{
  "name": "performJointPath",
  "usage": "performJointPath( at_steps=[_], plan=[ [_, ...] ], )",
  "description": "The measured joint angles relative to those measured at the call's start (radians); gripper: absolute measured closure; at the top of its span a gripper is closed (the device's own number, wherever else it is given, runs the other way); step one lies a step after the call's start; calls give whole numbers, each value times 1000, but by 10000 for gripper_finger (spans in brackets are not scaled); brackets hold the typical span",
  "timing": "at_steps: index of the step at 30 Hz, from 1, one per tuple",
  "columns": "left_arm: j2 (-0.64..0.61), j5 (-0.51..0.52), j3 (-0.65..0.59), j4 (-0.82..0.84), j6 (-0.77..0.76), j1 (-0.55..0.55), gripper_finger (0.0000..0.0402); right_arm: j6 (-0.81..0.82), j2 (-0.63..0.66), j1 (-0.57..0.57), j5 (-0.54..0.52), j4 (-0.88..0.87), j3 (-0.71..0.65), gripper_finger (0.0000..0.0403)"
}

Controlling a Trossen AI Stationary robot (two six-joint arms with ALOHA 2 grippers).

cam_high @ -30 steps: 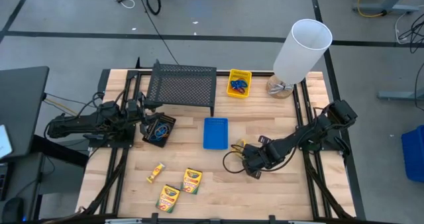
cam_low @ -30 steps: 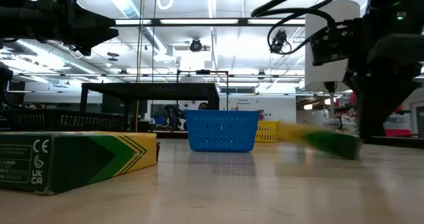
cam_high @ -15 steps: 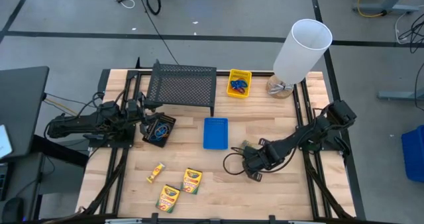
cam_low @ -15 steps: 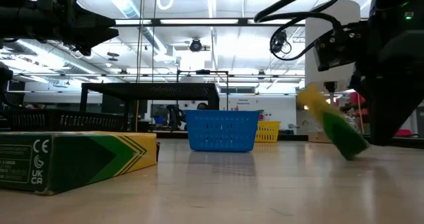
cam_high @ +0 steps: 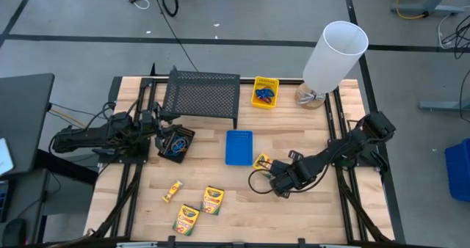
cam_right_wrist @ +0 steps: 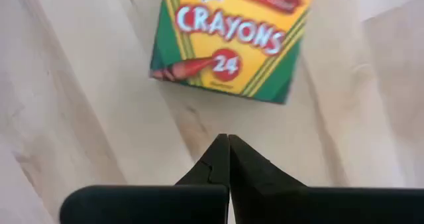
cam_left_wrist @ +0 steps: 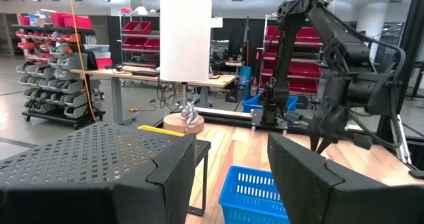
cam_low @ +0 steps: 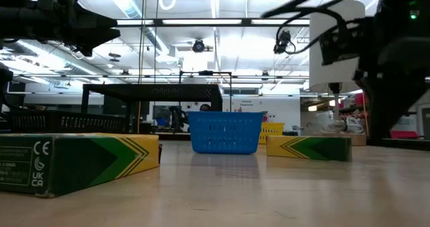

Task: Pick & Place Office Desk Supplies
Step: Put the top large yellow crayon box into the blue bin

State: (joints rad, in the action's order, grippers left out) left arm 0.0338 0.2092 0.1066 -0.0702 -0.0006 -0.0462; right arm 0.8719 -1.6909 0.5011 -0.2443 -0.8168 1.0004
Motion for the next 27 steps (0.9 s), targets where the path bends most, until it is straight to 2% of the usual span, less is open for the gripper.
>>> performJointPath(
  at_steps=[5,10,15,21,27],
  plan=[
    [0,0,0,0,0,0,208,-77,21,0,-45,6,32,403],
    [0,0,0,1,0,0,208,-171,21,-14,-45,62,34,403],
    [0,0,0,8,0,0,208,-188,21,-31,-50,75,28,403],
    [0,0,0,8,0,0,208,-174,21,-40,12,159,-42,403],
    [0,0,0,8,0,0,208,-154,21,-40,18,177,-74,403]
  ],
)
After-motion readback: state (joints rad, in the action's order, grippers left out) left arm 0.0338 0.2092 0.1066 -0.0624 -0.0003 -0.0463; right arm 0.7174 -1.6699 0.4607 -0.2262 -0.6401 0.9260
